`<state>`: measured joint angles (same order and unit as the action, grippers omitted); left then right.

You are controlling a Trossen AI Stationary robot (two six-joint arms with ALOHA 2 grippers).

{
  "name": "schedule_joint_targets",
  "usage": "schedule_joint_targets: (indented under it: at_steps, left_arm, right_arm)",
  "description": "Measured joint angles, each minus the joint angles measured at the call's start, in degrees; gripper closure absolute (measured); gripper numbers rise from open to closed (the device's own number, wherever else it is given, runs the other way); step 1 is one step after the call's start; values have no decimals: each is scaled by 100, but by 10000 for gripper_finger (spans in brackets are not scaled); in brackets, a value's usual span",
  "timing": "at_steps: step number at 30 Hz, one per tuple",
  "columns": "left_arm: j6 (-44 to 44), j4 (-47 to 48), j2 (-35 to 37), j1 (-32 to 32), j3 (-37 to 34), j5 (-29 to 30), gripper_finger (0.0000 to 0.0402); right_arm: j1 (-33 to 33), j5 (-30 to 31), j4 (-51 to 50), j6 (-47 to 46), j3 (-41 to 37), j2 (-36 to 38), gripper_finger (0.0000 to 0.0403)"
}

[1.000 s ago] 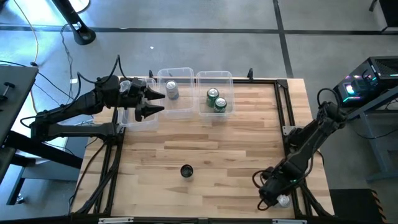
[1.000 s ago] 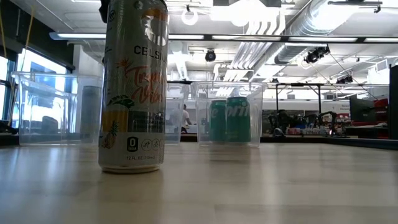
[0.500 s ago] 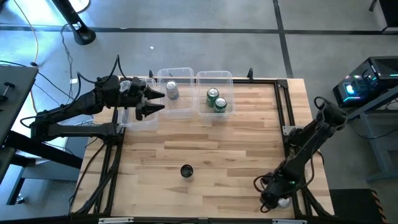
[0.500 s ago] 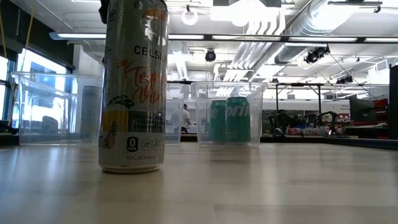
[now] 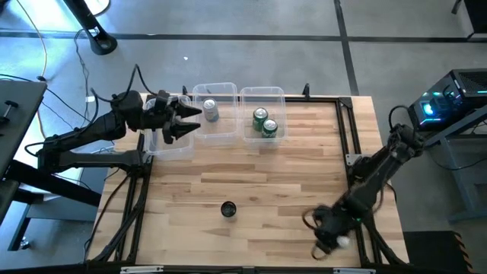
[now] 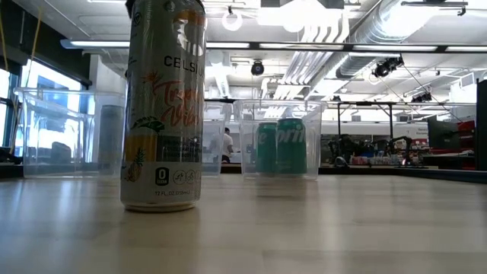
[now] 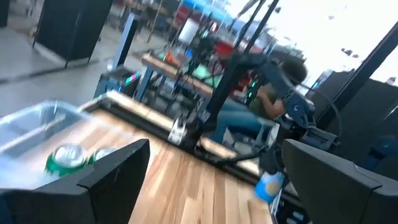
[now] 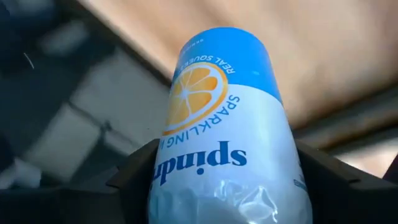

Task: Sort soda cans
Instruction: Put the blue white soda can into the middle transparent bin

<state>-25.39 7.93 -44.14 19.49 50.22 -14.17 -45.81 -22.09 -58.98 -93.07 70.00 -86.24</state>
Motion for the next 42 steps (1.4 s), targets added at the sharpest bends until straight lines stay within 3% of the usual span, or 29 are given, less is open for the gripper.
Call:
schedule_joint_targets:
  at_steps: [7,10,12,16,19,24,28,35,42]
  left_arm:
    - [-199,-1128,-2,13,0,260,44]
    - [-613,-1457,-93,11,58,325,44]
    - [-664,-1291,-207,-62,231,304,44]
    - [-387,-554,-486,-320,699,280,44]
    - [28,164,-681,-490,1108,288,44]
    - [619,1006,-756,-525,1687,814,44]
    - [1131,1409,-755,-518,2049,1230,44]
    - [2069,2579,-763,-510,2236,2030,44]
    - [2432,3366,-776,-302,2234,2132,44]
  right_arm:
    - [1647,2383,-1325,2330,1360,0,129]
    - [2461,3230,-1029,3596,1854,2,129]
    - [2972,3437,-474,4471,2131,2,129]
    - [3826,3055,812,6106,2436,-2,129]
    - [4410,2641,1470,6740,2647,-148,129]
    - [5147,2107,1538,7351,3403,-940,129]
    - [5448,1964,1019,7746,4465,-1887,129]
    - [6035,2015,-92,7835,6467,-3674,129]
    - [6311,1340,352,7386,5987,-3978,129]
